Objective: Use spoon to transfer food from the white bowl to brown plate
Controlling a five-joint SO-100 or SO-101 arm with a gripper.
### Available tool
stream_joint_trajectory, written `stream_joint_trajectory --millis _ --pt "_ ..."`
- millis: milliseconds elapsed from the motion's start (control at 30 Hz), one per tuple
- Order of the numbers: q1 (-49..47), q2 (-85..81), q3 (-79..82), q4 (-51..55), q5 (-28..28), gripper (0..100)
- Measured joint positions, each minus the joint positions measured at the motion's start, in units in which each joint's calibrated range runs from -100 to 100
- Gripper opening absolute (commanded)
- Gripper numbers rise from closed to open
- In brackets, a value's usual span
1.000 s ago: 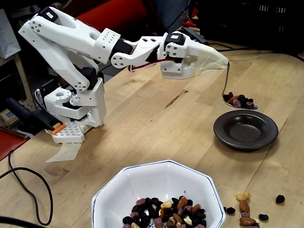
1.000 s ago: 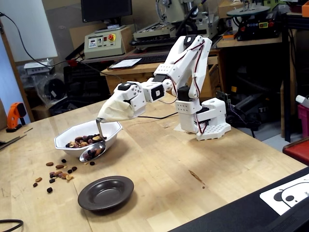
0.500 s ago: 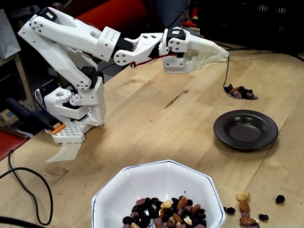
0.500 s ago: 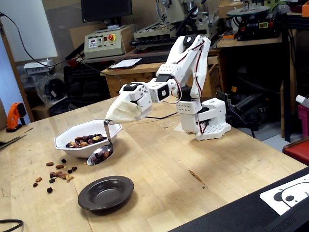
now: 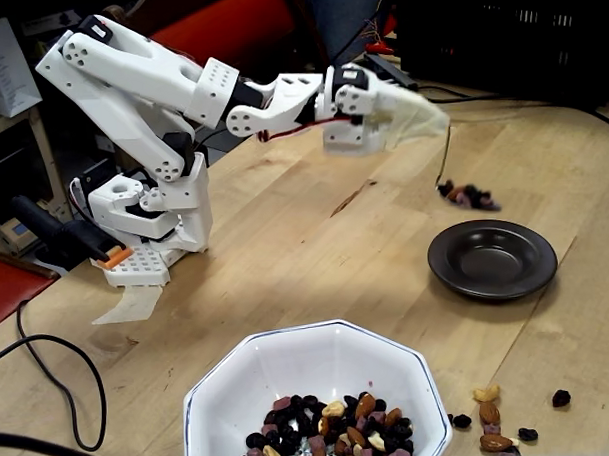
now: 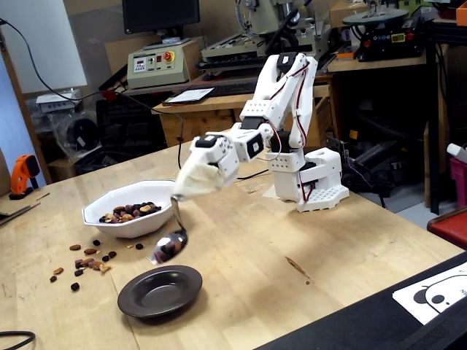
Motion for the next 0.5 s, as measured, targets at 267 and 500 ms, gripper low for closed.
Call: stream_joint_trajectory --millis 267,500 --pt "0.0 -0.17 2.44 0.0 0.0 4" --pt "0.0 -0.17 2.44 0.0 0.34 4"
